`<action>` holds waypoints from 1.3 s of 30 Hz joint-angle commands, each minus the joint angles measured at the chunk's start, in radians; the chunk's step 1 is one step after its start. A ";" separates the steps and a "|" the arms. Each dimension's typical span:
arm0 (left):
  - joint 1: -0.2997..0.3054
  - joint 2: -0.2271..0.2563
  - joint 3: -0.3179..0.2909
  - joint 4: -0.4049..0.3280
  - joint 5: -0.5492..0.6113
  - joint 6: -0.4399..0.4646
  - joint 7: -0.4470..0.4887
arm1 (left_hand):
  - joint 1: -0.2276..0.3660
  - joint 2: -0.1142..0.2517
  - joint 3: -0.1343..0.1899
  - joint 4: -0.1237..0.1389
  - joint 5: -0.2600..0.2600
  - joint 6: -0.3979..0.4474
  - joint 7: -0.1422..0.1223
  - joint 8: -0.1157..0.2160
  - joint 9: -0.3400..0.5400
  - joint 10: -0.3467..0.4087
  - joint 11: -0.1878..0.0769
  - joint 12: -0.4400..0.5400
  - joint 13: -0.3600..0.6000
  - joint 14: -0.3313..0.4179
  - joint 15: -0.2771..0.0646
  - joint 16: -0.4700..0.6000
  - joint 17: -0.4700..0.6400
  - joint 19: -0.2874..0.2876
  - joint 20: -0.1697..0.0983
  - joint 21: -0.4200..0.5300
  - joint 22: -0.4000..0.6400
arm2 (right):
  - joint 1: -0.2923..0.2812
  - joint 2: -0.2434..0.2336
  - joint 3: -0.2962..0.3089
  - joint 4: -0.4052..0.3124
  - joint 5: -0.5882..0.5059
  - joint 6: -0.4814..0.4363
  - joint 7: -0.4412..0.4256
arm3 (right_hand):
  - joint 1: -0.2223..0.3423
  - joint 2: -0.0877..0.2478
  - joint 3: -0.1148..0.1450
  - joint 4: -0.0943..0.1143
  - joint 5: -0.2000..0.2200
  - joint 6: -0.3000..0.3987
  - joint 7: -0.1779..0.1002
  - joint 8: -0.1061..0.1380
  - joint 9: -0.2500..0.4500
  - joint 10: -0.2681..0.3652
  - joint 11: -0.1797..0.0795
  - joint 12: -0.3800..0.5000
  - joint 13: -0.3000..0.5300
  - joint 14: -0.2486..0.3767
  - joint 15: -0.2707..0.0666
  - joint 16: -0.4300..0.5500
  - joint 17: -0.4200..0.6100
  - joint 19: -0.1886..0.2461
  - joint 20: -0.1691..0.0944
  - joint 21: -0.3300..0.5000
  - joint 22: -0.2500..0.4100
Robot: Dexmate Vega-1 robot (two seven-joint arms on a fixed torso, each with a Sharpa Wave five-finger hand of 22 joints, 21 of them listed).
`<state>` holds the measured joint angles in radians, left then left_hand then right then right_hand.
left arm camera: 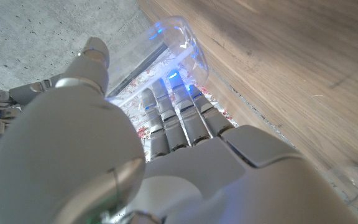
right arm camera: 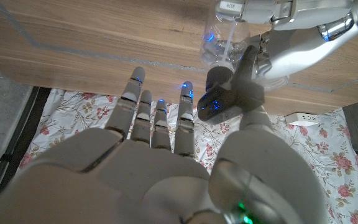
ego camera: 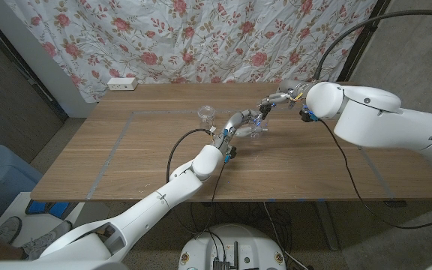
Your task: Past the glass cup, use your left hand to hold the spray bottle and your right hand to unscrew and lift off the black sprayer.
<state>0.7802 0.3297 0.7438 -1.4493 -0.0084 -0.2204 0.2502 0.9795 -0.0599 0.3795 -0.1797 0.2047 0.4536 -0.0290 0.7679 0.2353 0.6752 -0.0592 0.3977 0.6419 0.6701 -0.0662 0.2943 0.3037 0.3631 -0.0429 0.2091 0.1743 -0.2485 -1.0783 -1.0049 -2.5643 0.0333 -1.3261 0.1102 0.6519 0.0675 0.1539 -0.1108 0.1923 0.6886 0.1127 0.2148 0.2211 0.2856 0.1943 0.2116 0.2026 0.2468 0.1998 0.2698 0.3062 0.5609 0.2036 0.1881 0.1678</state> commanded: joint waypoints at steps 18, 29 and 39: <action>0.013 0.004 -0.003 -0.009 -0.005 -0.004 0.001 | -0.042 0.188 0.020 0.011 0.003 0.030 -0.023 0.197 0.003 0.093 -0.081 0.003 0.003 0.011 -0.119 -0.003 0.004 0.013 -0.030 -0.001 0.005 | 0.086 0.035 -0.120 0.010 0.012 -0.062 -0.066 | 0.072 -0.004 0.027 -0.053 -0.009 0.039 -0.022 0.023 0.013 0.027 -0.019 0.007 0.002 0.027 -0.025 0.002 -0.003 0.027 -0.022 0.007 0.000; 0.016 0.009 -0.005 -0.015 -0.006 -0.006 -0.001 | -0.043 0.190 0.021 0.010 0.003 0.031 -0.022 0.198 0.002 0.096 -0.082 0.003 0.003 0.011 -0.117 -0.004 0.005 0.013 -0.029 -0.001 0.005 | 0.129 0.043 -0.184 0.014 0.007 -0.070 -0.087 | 0.115 -0.019 0.039 -0.068 -0.011 0.055 -0.028 0.031 0.020 0.038 -0.028 0.008 0.002 0.040 -0.027 0.003 -0.007 0.046 -0.033 0.010 0.000; 0.013 0.009 -0.006 -0.011 -0.008 -0.008 -0.006 | -0.047 0.190 0.023 0.011 0.003 0.031 -0.024 0.198 0.002 0.095 -0.080 0.002 0.004 0.012 -0.117 -0.005 0.004 0.013 -0.030 -0.001 0.005 | 0.126 0.047 -0.191 0.018 0.005 -0.070 -0.117 | 0.154 -0.023 0.052 -0.067 -0.011 0.093 -0.045 0.049 0.031 0.056 -0.041 0.012 0.002 0.057 -0.048 0.007 -0.009 0.062 -0.054 0.011 0.001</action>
<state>0.7951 0.3373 0.7394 -1.4618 -0.0142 -0.2251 0.2500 0.9795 -0.0599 0.3825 -0.1826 0.2046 0.4535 -0.0291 0.7679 0.2350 0.6790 -0.0554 0.3938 0.6420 0.6700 -0.0662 0.2943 0.3037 0.3650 -0.0410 0.2090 0.1744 -0.1289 -1.0380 -1.1743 -2.5509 0.0447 -1.3920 0.0236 0.7912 0.0411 0.1936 -0.1780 0.1848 0.7629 0.0675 0.2554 0.2458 0.3306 0.1571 0.2170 0.2024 0.2933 0.1535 0.2698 0.2969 0.6127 0.1519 0.1929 0.1678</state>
